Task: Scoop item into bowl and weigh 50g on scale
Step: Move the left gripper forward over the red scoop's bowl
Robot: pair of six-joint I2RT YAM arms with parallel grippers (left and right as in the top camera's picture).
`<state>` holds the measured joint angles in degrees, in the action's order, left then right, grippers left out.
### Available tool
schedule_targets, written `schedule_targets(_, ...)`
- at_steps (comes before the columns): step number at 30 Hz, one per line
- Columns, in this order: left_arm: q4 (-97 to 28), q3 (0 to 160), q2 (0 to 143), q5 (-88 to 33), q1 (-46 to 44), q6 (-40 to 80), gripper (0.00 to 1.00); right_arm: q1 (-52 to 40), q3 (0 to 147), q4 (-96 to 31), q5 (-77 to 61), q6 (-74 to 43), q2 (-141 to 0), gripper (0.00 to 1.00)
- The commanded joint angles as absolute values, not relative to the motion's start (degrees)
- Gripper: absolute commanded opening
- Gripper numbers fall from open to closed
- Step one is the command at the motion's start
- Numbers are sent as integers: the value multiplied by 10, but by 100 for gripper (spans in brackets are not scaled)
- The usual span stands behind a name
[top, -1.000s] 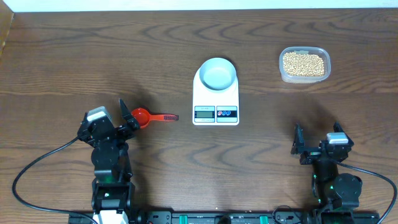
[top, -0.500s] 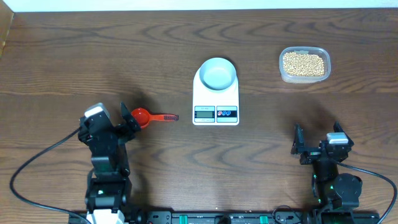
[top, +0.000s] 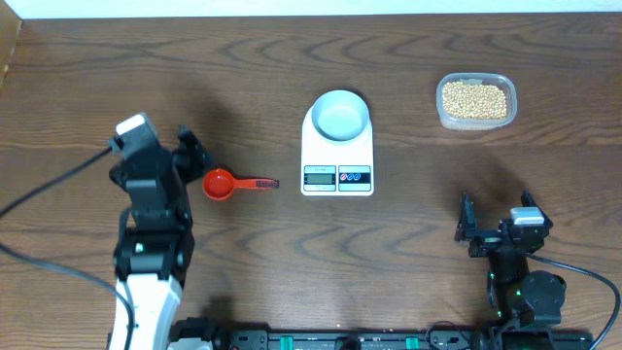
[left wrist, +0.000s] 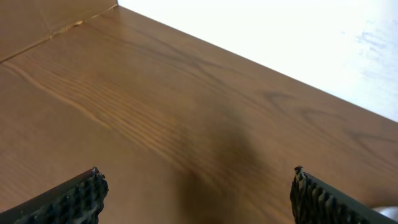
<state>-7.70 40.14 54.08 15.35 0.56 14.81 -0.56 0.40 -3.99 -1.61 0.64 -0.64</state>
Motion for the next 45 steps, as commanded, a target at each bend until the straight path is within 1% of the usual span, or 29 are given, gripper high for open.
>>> schedule_targets(1, -77, 466, 602, 161, 10, 154, 96, -8, 3, -42, -18, 11, -4, 99)
schedule_targets(6, -80, 500, 638, 152, 10, 156, 96, -8, 3, -41, -18, 11, -4, 99)
schedule_targets(11, -138, 526, 643, 149, 10, 171, 96, -8, 3, -42, -18, 11, -4, 99)
schedule_targets(16, -137, 526, 643, 95, 10, 171, 96, -8, 3, -42, -18, 11, -4, 99)
schedule_targets(45, -137, 526, 643, 97, 10, 188, 96, -8, 3, -42, -18, 11, -4, 99)
